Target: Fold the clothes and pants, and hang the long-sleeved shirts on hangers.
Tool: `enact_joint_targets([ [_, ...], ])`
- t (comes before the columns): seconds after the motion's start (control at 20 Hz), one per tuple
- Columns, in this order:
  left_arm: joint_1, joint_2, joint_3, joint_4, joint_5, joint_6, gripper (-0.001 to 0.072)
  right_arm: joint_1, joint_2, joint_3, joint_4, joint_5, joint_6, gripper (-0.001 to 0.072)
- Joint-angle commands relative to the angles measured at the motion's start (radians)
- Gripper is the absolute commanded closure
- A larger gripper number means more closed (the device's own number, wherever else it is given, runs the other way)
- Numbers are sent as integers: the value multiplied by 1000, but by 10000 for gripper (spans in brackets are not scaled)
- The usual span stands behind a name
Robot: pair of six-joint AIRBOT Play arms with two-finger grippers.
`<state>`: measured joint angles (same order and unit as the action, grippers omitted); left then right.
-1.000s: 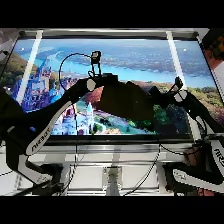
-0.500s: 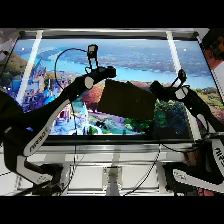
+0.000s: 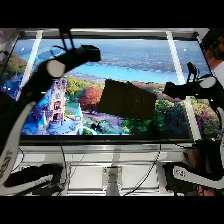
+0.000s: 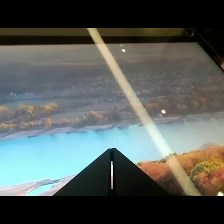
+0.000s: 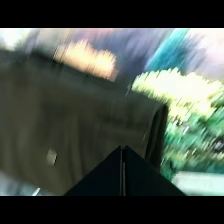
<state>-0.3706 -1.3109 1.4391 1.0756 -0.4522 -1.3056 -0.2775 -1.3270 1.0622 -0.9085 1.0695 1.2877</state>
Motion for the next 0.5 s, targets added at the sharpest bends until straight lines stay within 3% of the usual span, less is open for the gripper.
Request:
enact_joint_targets([
  [0.0,57,156,1,-2,-198,58,681,-200,-41,-77,373,277,-343,684],
  [0.1,72,217,1,-2,-254,58,652,-286,-85,-155,454,338,-375,677],
  [0.15,72,240,1,-2,-259,58,565,-298,-102,-180,434,304,-347,564],
  [0.2,72,258,1,-2,-259,57,434,-294,-116,-200,397,272,-289,214],
  [0.25,72,270,1,-5,-260,57,403,-278,-131,-207,349,263,-215,34],
  [0.35,72,284,1,-6,-261,57,403,-223,-164,-206,249,290,-137,39],
  [0.45,71,289,1,-6,-261,57,403,-148,-206,-205,233,304,-125,38],
])
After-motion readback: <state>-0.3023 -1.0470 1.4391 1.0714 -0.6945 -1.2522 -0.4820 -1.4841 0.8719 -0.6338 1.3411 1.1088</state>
